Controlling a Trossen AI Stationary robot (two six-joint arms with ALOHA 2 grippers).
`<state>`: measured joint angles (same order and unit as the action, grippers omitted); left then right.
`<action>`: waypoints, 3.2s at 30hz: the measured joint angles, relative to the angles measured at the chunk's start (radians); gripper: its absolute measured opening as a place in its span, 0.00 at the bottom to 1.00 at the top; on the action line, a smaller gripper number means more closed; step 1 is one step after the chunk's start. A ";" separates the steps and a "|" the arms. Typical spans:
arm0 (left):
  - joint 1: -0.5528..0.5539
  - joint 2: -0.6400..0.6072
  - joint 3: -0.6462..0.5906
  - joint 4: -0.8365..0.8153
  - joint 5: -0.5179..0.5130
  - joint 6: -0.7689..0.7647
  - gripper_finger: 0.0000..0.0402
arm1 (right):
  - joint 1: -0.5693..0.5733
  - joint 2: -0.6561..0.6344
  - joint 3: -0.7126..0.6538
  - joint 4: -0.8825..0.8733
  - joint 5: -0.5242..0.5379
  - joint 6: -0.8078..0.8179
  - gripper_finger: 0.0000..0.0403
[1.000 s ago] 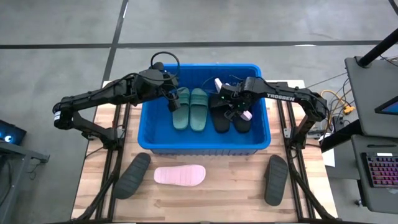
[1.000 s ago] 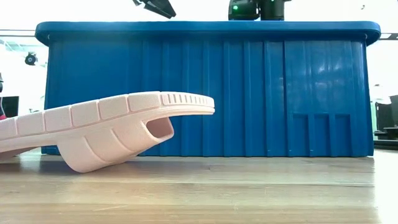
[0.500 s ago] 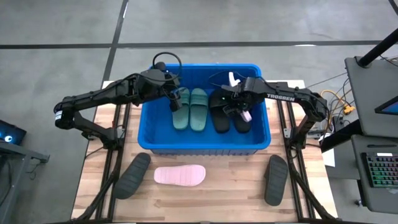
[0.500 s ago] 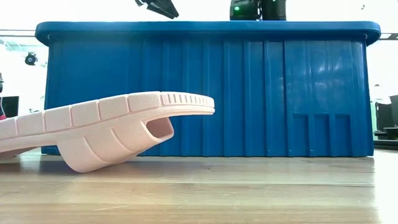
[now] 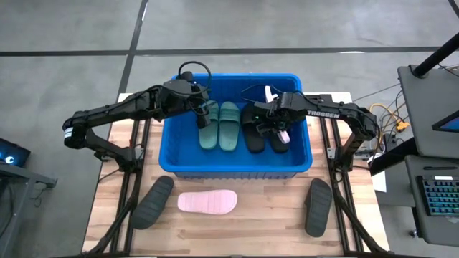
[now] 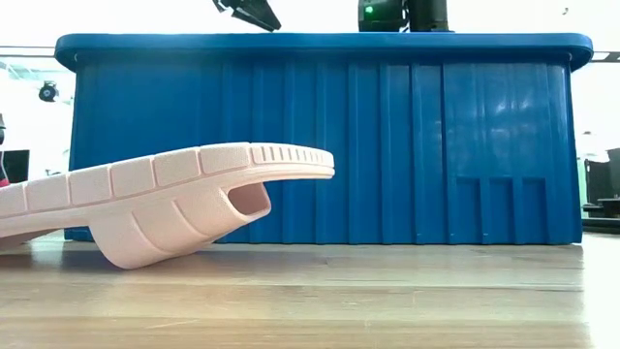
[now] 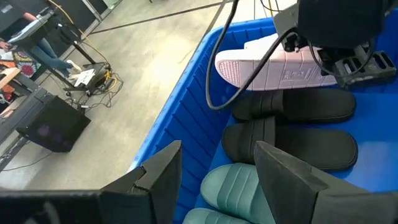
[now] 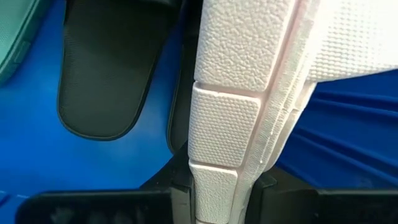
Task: Pick and place slides into bin
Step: Put the right pink slide into the bin
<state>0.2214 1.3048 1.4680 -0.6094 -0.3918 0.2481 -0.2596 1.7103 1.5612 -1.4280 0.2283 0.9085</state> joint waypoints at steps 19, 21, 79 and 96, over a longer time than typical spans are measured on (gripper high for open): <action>0.010 0.000 -0.002 0.000 0.015 0.000 0.46 | -0.007 0.000 -0.094 -0.003 0.034 0.061 0.13; 0.010 0.000 -0.002 0.000 0.016 0.000 0.46 | -0.008 0.001 -0.098 -0.002 0.034 0.061 0.13; 0.014 -0.009 -0.002 0.000 0.035 0.055 0.46 | -0.061 0.278 -0.025 0.018 0.134 0.041 0.20; 0.014 -0.012 -0.002 0.000 0.054 0.053 0.46 | -0.060 0.273 0.060 0.081 0.078 -0.037 0.52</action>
<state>0.2356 1.2930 1.4658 -0.6098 -0.3382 0.3016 -0.3199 1.9831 1.6215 -1.3475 0.3061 0.8718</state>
